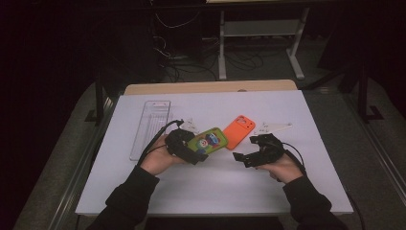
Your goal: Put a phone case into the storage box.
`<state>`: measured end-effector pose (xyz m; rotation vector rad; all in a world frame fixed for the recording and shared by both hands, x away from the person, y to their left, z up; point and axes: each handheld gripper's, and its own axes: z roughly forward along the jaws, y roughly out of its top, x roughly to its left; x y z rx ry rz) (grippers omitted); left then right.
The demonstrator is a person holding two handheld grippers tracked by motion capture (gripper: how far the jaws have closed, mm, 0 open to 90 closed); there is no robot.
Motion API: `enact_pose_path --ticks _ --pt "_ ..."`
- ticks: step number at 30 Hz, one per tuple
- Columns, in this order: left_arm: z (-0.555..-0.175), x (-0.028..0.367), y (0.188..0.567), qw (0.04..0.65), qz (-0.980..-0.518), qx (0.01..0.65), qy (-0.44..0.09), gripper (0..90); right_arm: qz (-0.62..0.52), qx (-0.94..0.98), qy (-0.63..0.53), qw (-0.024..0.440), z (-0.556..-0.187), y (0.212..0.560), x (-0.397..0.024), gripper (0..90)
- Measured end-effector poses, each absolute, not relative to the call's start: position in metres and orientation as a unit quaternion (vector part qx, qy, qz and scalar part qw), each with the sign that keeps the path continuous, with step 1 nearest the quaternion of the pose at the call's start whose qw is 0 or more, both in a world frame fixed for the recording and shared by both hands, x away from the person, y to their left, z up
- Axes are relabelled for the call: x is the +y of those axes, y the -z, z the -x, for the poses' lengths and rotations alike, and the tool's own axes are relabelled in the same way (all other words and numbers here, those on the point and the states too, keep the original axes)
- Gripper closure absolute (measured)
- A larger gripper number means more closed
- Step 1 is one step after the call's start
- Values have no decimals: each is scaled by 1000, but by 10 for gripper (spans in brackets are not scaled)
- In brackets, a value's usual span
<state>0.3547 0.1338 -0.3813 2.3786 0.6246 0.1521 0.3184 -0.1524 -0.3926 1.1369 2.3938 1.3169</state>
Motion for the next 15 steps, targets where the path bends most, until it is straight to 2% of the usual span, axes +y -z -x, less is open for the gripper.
enact_pose_path --ticks 7,10,15 --pt "-353 132 379 332 -911 237 -58 152 -403 799 -427 130 -318 400 -153 72" --pt "-352 131 379 335 -909 242 -57 152 -399 801 -426 134 -317 403 -150 77" --pt "-352 131 379 336 -908 241 -58 152 -371 817 -409 170 -314 406 -141 72"
